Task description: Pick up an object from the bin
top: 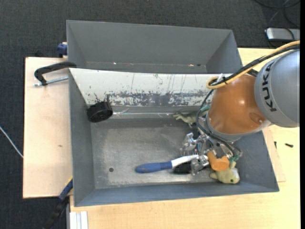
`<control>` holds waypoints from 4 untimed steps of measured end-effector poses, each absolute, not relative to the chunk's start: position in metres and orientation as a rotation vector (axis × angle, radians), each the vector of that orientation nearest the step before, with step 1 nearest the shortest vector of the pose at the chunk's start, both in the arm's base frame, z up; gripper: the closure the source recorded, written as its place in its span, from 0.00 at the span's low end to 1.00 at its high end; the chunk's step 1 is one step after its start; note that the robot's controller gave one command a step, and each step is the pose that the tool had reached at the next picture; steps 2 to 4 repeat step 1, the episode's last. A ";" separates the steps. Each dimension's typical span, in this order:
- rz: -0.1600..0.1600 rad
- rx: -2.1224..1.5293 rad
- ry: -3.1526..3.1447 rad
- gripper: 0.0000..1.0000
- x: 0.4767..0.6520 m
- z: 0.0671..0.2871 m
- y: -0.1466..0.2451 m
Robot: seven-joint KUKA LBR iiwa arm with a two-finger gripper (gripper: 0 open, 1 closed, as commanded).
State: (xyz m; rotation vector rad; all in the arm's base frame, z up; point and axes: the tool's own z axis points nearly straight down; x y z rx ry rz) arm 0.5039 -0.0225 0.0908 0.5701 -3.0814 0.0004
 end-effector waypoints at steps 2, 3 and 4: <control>0.007 0.876 -3.029 1.00 0.501 0.240 -0.057; 0.007 0.876 -3.029 1.00 0.501 0.240 -0.057; 0.007 0.876 -3.029 1.00 0.501 0.240 -0.057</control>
Offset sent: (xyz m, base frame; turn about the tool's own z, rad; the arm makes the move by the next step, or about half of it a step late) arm -0.0051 -0.0335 0.1449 -0.1998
